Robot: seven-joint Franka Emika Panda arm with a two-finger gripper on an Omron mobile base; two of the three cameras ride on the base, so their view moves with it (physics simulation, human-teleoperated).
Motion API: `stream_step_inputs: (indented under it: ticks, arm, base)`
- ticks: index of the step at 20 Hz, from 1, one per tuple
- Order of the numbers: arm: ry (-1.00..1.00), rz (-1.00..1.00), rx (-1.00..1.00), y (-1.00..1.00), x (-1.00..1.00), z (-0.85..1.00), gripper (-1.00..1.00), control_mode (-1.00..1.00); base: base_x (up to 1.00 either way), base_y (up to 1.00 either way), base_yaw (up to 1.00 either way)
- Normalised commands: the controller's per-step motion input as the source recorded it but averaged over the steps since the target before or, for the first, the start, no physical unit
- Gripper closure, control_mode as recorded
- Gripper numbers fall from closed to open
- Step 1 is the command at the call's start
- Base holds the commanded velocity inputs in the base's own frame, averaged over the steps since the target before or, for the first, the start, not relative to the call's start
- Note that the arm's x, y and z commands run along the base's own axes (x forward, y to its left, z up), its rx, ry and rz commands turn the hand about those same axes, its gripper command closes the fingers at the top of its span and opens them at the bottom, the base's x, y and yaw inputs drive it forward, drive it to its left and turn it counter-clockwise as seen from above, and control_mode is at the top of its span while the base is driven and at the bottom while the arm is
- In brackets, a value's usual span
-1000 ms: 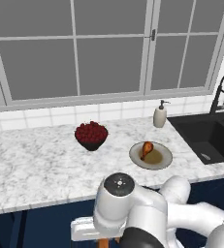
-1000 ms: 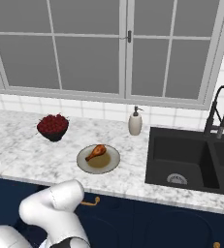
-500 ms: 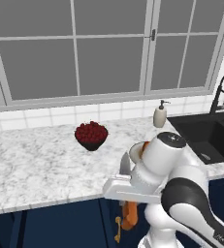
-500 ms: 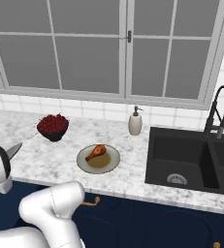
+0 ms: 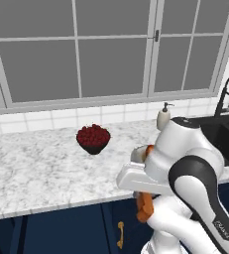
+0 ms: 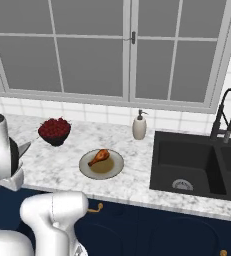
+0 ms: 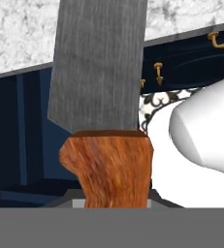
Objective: Pick up the knife from the drawer and place it on the cutting board. Then place the meat from the plate to the cutting board.
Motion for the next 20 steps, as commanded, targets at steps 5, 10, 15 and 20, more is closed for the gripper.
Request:
stream_step_inputs:
  ticks: [5, 10, 15, 20]
  arm:
    - [-0.01, 0.00, 0.06, -0.59, 0.34, 0.03, 1.00, -1.00]
    - [0.00, 0.00, 0.02, -0.50, 0.07, -0.06, 1.00, -1.00]
    - [0.00, 0.00, 0.00, -0.25, -0.01, -0.10, 1.00, -1.00]
    - [-0.01, 0.00, 0.00, -0.04, -0.06, -0.13, 1.00, -1.00]
  base:
    - [0.00, 0.00, 0.00]
    - [0.00, 0.00, 0.00]
    - [0.00, 0.00, 0.00]
    - [0.00, 0.00, 0.00]
